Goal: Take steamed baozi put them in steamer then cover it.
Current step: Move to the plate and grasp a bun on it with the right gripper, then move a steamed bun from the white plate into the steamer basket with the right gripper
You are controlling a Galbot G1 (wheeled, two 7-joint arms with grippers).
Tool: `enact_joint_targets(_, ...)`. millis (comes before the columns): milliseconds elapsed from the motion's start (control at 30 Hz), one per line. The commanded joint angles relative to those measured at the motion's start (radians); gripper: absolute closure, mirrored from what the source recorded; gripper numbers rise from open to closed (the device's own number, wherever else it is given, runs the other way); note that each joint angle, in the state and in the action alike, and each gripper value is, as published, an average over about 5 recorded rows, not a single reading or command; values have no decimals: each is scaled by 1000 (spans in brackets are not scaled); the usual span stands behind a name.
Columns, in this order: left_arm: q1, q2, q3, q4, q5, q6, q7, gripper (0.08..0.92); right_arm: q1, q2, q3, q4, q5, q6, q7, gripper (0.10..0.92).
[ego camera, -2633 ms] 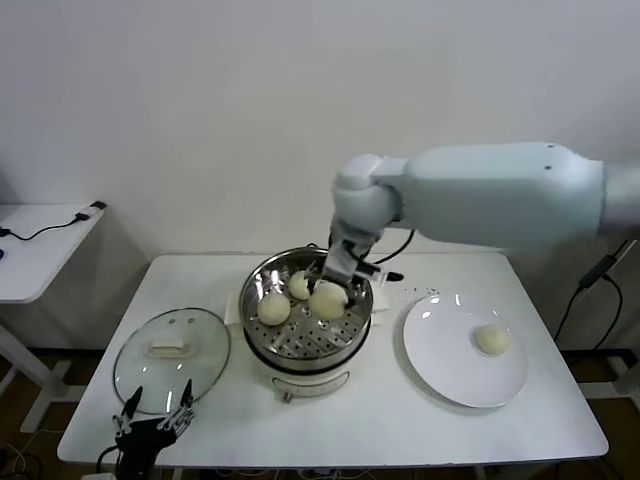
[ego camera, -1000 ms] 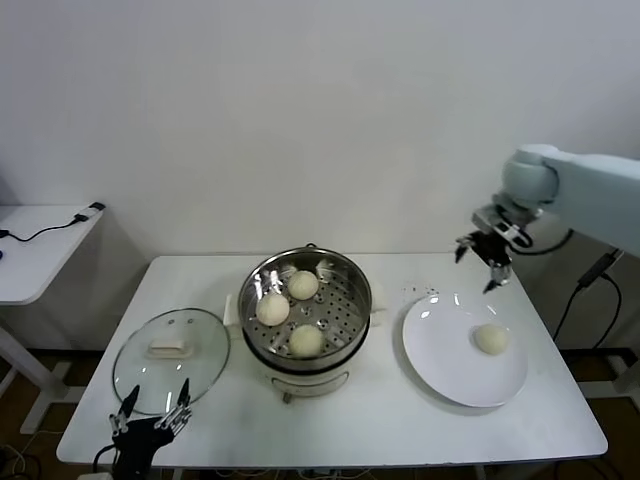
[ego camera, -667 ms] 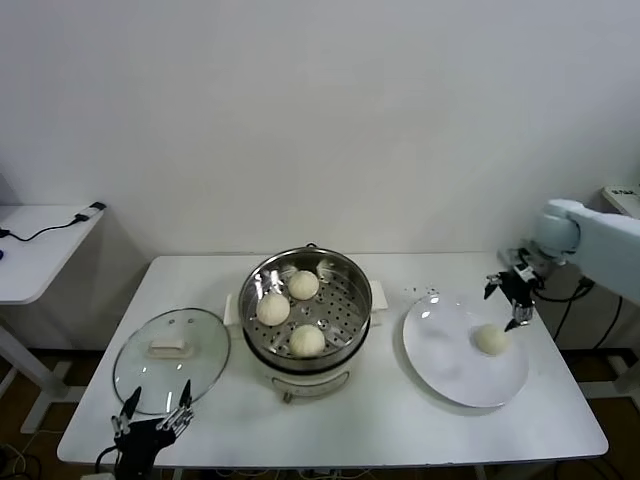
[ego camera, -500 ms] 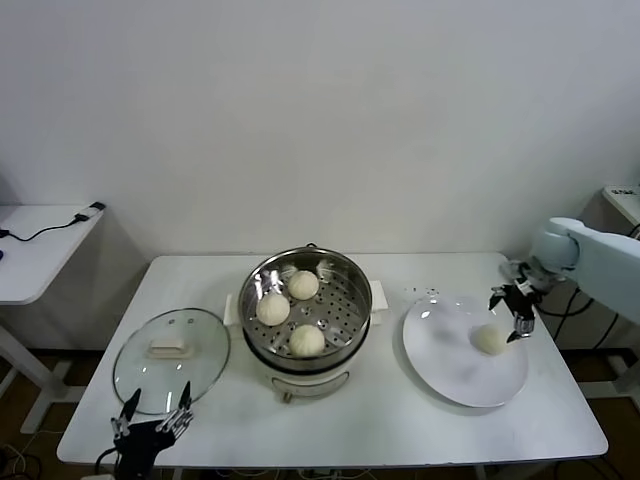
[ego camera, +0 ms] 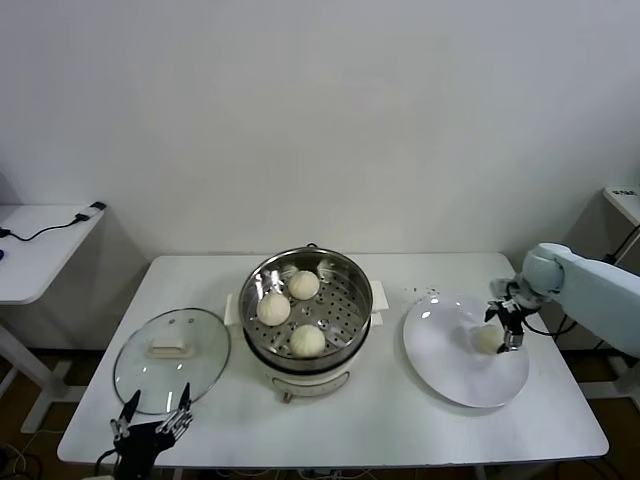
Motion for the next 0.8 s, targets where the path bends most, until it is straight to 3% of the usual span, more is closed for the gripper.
enact_joint_targets(33,1,0,0,0,1,0,1,177,-47,6,54,-9,-21,-20,26,332)
enact_joint_targets(333,2,2,4,0,3,-3,-2,177,193,-52,-103,155,97,-50,11,380)
enact_joint_targets(567,-8,-1,19,0,26,-1,-2,177,800,35,-545,395,520,-153,8,381)
enact_joint_targets(800,-27,-1,22,0,37,7,-2,177,1028,205,-543,618,851,-286,59,380)
